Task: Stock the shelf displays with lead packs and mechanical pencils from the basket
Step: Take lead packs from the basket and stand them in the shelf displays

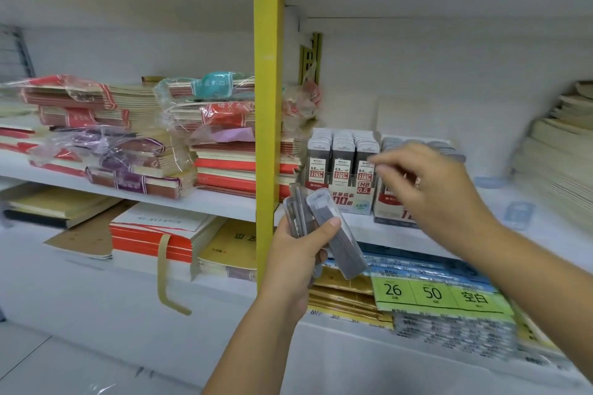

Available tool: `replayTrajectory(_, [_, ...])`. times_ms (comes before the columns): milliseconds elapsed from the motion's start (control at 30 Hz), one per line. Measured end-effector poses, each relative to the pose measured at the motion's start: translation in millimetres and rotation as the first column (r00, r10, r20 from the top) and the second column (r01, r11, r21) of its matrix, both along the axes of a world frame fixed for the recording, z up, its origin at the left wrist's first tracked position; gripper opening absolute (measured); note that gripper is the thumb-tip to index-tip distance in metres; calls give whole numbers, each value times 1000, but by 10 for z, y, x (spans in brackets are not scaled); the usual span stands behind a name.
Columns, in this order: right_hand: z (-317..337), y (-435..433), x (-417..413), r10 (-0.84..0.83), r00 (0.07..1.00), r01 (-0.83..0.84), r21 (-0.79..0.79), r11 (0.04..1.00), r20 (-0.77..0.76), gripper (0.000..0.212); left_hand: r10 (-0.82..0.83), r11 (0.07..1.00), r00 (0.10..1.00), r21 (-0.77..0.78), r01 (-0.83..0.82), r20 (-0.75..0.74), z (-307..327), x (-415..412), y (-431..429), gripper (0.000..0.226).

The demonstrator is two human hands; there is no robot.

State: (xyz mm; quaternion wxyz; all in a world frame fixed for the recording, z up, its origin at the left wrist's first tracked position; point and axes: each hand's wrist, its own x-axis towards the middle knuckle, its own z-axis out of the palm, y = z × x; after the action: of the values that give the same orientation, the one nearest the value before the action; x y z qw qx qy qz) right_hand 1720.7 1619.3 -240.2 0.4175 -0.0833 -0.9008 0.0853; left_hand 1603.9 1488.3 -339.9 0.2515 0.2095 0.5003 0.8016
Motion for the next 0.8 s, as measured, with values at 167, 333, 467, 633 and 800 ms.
replayTrajectory(167, [-709,-229,278,212,968,-144,-400,905,131,37,-48,999,999,-17,48,-13,6,167,52,33])
replayTrajectory(333, [-956,-207,387,202,975,-127,-508,852,96,58,-84,994,996,-77,81,-39,-32,326,84,56])
replayTrajectory(467, [-1019,-125,455,274,961,-185,-651,736,37,44,-163,986,986,-46,161,-24,-37,365,53,61])
replayTrajectory(633, [-1025,-118,519,370,929,-199,-807,556,25,37,-136,986,989,-102,129,-66,-42,394,75,35])
replayTrajectory(800, [-978,-138,545,352,934,-156,-813,561,63,32,-78,993,990,-103,65,-119,-47,378,92,17])
